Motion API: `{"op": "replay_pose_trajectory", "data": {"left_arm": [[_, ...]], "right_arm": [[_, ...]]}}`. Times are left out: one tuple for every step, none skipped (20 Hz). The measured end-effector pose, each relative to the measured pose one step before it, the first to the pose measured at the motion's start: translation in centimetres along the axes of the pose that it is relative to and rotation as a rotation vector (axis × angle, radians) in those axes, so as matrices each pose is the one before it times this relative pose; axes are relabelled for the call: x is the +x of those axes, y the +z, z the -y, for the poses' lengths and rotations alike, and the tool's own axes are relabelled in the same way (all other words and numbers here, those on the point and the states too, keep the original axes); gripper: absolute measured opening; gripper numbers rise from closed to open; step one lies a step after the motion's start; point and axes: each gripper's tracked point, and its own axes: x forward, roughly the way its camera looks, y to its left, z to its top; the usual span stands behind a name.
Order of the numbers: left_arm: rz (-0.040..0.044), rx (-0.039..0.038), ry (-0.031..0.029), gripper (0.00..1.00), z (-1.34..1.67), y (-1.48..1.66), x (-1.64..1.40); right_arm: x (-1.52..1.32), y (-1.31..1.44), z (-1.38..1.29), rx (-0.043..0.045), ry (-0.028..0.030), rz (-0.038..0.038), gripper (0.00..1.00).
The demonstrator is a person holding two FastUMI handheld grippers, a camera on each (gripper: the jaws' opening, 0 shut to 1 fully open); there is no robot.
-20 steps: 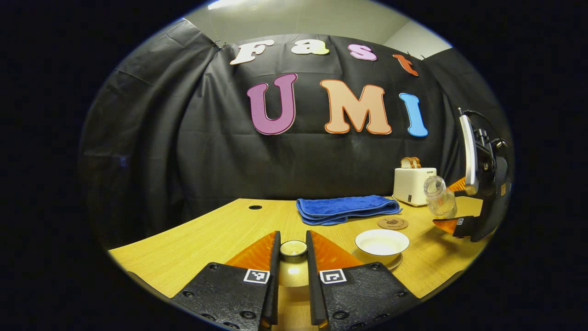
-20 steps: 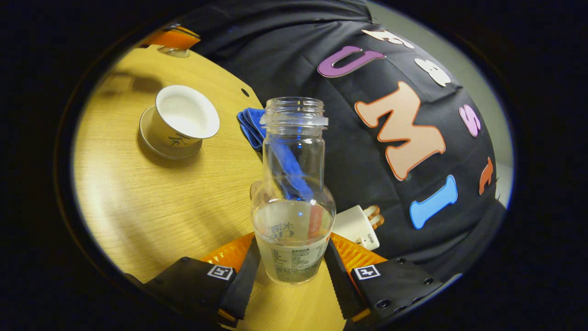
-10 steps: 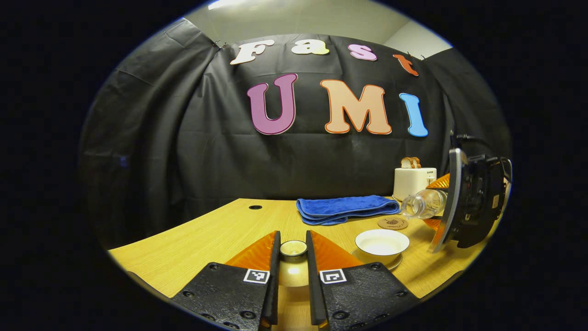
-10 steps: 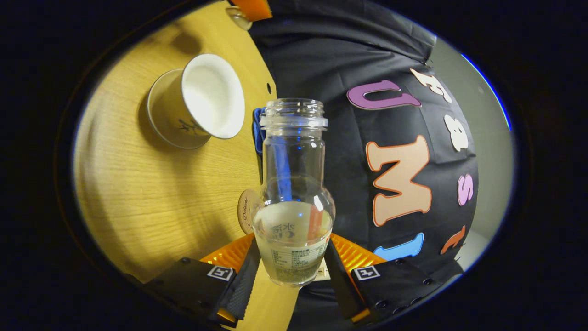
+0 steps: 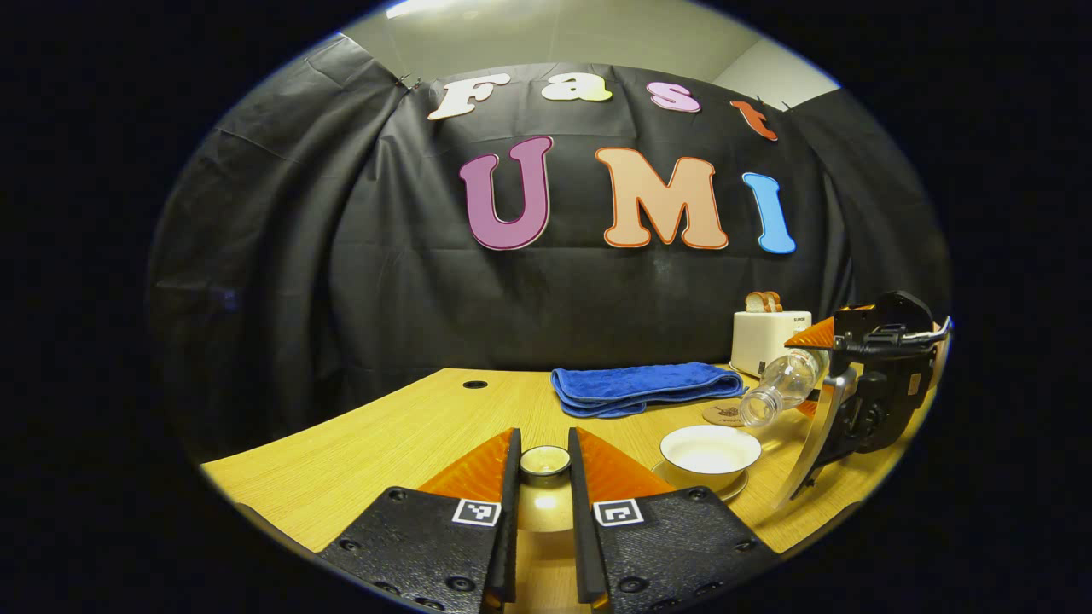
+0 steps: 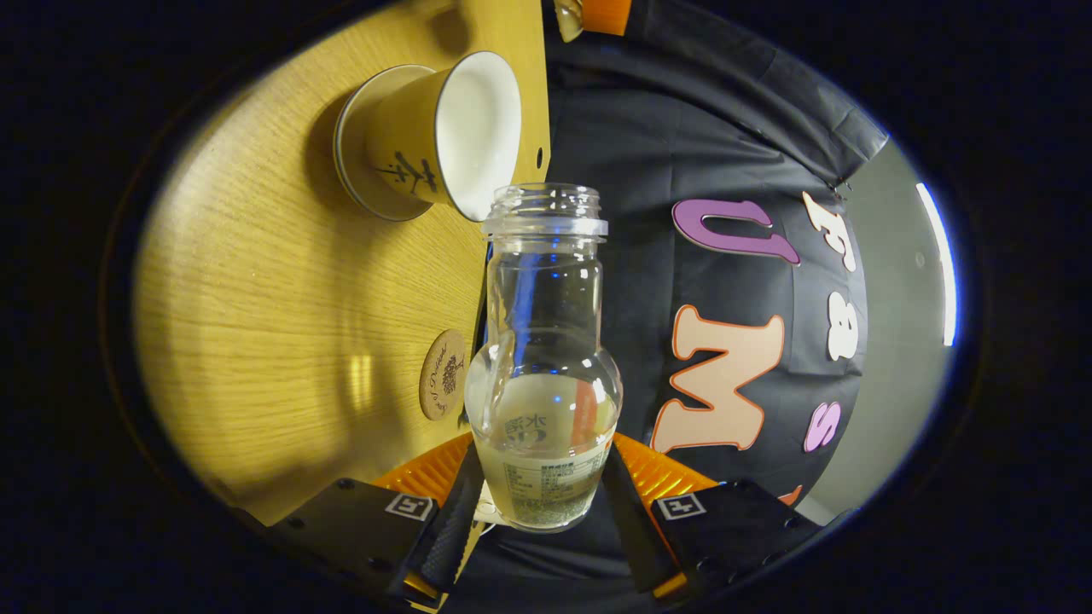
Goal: Open the teacup lid with one hand, grasp the water bottle and pour water into the teacup with the other hand; after pouring, place the water bottle on the coaster and then close the teacup lid.
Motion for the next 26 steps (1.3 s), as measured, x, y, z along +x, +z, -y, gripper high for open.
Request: {"op": "replay_pose_trajectory", "data": {"left_arm": [[-0.00021, -0.00023, -0.00009, 0.25, 0.013, -0.020, 0.022], [-0.00024, -0.00018, 0.00001, 0.25, 0.016, 0.034, -0.002], [0.00055, -0.00005, -0.00008, 0.25, -0.021, -0.024, -0.040], [0.00003, 0.00002, -0.00006, 0.25, 0.019, 0.035, 0.090], [-0.00036, 0.00023, -0.00001, 0.25, 0.027, -0.023, -0.013], [0.00051, -0.00020, -0.00014, 0.25, 0.001, -0.016, 0.016], [-0.00034, 0.00007, 0.00005, 0.25, -0.011, -0.048, -0.061], [-0.00031, 0.00001, -0.00001, 0.25, -0.017, 0.070, -0.012], [0.00022, -0.00061, -0.00002, 0.25, 0.015, 0.034, 0.043], [-0.00033, -0.00007, -0.00015, 0.25, 0.011, -0.002, 0.049], [-0.00008, -0.00047, 0.00015, 0.25, -0.028, -0.078, -0.055], [0.00004, -0.00027, 0.00001, 0.25, 0.001, 0.012, 0.010], [-0.00006, 0.00092, -0.00003, 0.25, 0.025, 0.003, 0.006], [0.00004, 0.00016, 0.00011, 0.25, 0.010, 0.075, 0.023], [0.00039, -0.00038, -0.00007, 0.25, -0.005, -0.040, -0.016], [0.00015, -0.00003, -0.00019, 0.25, 0.006, -0.009, 0.056], [0.00046, -0.00039, 0.00001, 0.25, -0.004, 0.009, -0.103], [0.00015, -0.00003, -0.00001, 0.25, -0.005, 0.028, -0.046], [-0.00013, -0.00019, -0.00021, 0.25, 0.013, -0.041, -0.012], [-0.00063, -0.00015, -0.00006, 0.25, -0.008, -0.004, 0.061], [0.00060, -0.00019, -0.00030, 0.25, -0.004, 0.025, 0.011], [-0.00034, -0.00004, -0.00165, 0.25, 0.026, 0.015, -0.003], [0.00016, 0.00003, -0.00028, 0.25, 0.048, -0.020, 0.020], [-0.00024, -0.00033, -0.00007, 0.25, 0.008, 0.039, -0.004], [-0.00064, 0.00019, -0.00027, 0.25, 0.009, -0.082, 0.072], [0.00001, 0.00004, -0.00036, 0.25, 0.039, 0.018, 0.092]], "right_arm": [[0.194, 0.071, 0.213, -0.01693, -0.00010, 0.00570, 0.80], [0.192, 0.292, 0.006, -0.01441, -0.00161, 0.00463, 0.80], [0.014, 0.227, -0.059, -0.01878, -0.00744, 0.00547, 0.80], [-0.108, 0.258, 0.186, -0.02001, -0.00893, 0.00433, 0.78], [0.027, 0.051, 0.247, -0.02261, -0.00912, 0.00508, 0.79], [0.074, -0.053, 0.254, -0.01685, -0.00850, 0.00183, 0.80], [0.086, -0.014, 0.276, -0.01168, -0.00551, 0.00273, 0.79], [0.124, 0.006, 0.228, -0.00925, -0.00788, 0.00053, 0.80], [0.172, -0.056, 0.245, -0.00969, -0.00977, 0.00123, 0.79], [0.041, 0.056, 0.291, -0.01095, -0.01250, 0.00206, 0.79], [0.019, 0.097, 0.352, -0.01127, -0.01196, 0.00560, 0.79], [0.046, -0.014, 0.500, -0.00930, -0.01251, 0.00199, 0.79], [0.208, -0.034, 0.497, -0.00876, -0.00594, 0.00657, 0.79], [0.150, -0.036, 0.431, -0.01139, -0.01065, 0.00291, 0.78], [0.113, -0.058, 0.597, -0.01778, -0.01464, 0.00389, 0.78], [0.103, -0.009, 0.512, -0.01511, -0.01393, 0.00500, 0.79], [0.181, -0.267, 0.549, -0.00881, -0.01192, 0.00279, 0.80], [0.138, -0.106, 0.399, -0.00479, -0.00845, 0.00284, 0.78], [0.317, -0.099, 0.618, -0.00672, -0.01198, 0.00234, 0.78], [0.111, -0.054, 0.738, -0.01389, -0.01593, 0.00645, 0.80], [0.041, 0.017, 0.746, -0.01819, -0.02165, 0.00408, 0.78], [0.014, -0.020, 0.610, -0.01352, -0.01861, 0.00299, 0.78], [0.154, -0.025, 0.210, -0.01049, -0.01416, 0.00455, 0.78], [0.092, 0.101, 0.208, -0.00961, -0.01228, 0.00439, 0.78], [-0.010, 0.117, -0.022, -0.01203, -0.00916, 0.00268, 0.78], [-0.026, 0.312, -0.200, -0.01250, -0.00226, 0.00501, 0.78]]}}
